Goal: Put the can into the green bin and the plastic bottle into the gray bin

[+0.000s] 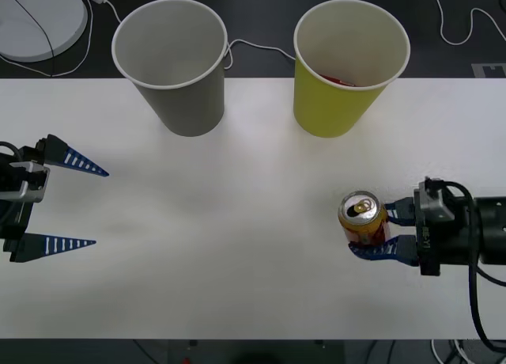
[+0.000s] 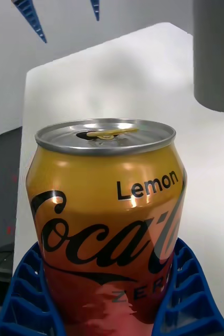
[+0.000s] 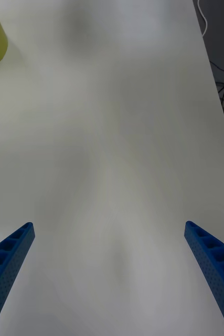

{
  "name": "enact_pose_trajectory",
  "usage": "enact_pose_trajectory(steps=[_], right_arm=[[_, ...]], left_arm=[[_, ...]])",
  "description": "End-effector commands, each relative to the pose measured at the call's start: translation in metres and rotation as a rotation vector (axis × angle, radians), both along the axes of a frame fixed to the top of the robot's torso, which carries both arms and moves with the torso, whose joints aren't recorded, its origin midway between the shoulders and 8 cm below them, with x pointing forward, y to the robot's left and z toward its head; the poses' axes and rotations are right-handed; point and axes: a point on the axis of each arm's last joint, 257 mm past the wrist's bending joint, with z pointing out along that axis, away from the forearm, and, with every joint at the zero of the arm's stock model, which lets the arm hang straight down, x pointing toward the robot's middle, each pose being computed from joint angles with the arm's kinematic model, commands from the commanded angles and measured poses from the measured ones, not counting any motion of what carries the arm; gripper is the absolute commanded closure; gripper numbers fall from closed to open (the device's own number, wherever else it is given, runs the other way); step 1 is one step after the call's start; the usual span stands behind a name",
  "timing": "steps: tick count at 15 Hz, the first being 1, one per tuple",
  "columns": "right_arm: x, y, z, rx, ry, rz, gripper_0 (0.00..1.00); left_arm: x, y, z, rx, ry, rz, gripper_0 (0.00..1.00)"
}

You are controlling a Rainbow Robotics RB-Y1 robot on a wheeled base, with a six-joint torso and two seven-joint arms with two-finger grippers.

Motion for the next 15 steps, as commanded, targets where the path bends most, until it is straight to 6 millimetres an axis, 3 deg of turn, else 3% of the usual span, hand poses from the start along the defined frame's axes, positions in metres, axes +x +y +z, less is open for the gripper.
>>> enact_pose_trajectory(steps=[1,7,15], right_arm=[[0.003,-0.014,0.02,-0.055,0.05,-0.089,1.0],[0.005,-0.047,0.069,-0.148,0.187,-0.231,1.0],[0.031,-0.069,0.133,-0.24,0.275,-0.406,1.0]], left_arm=[[0.0,0.0,0.0,0.0,0.0,0.0,0.0],[0.0,0.0,0.0,0.0,0.0,0.0,0.0],[0.0,0.0,0.0,0.0,0.0,0.0,0.0]])
